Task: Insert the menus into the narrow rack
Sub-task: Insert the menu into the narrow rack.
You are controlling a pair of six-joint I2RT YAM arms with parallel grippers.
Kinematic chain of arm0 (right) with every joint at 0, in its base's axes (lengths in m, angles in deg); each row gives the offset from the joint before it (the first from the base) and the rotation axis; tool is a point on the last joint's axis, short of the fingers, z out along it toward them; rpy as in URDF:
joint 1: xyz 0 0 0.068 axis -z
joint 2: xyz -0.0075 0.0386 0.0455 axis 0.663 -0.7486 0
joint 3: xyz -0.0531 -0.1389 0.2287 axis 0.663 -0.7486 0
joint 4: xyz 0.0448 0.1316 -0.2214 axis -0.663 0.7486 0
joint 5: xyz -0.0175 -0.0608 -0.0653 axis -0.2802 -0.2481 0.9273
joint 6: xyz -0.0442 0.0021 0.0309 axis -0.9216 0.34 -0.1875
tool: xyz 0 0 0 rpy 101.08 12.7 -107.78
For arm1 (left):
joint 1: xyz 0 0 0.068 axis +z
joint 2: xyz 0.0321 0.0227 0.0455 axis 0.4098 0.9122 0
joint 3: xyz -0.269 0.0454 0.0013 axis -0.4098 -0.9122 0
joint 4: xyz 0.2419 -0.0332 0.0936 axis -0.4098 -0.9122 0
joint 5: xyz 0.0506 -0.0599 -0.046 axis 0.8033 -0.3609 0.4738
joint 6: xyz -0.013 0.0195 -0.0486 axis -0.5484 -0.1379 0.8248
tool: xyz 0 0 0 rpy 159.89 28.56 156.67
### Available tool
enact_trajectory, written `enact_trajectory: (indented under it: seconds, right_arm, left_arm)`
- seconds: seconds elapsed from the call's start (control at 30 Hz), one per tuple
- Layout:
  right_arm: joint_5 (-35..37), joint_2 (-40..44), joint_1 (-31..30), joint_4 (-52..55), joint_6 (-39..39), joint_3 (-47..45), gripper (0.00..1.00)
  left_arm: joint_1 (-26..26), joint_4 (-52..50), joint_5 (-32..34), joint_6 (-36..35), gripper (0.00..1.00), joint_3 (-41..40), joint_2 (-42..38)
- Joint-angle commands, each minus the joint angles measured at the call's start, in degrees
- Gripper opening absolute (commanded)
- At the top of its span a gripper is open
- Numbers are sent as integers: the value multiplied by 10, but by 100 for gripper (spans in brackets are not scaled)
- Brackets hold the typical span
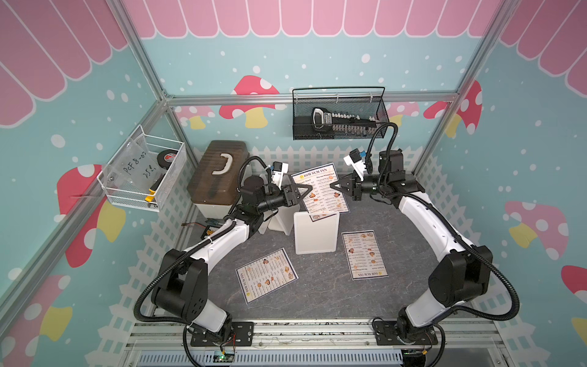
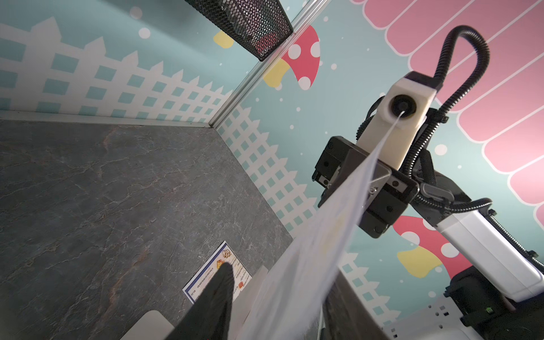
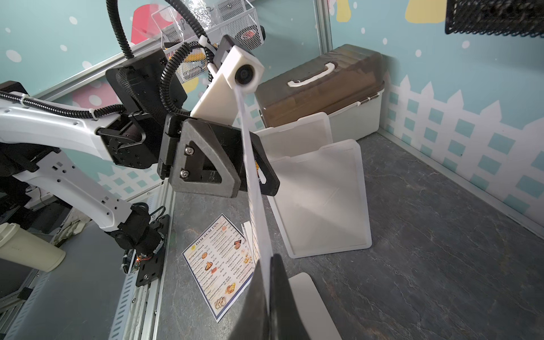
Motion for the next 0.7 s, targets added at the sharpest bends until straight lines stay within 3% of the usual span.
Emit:
enact_trajectory:
  seconds: [0.0, 0.67]
  right_arm:
    - [-8, -11, -9, -7, -5, 15, 0]
    - [-1, -9, -24, -31, 11, 9, 0]
  left_arm:
    - [4, 16, -5, 3, 47, -9, -20]
    - [18, 6, 21, 2, 47, -35, -45]
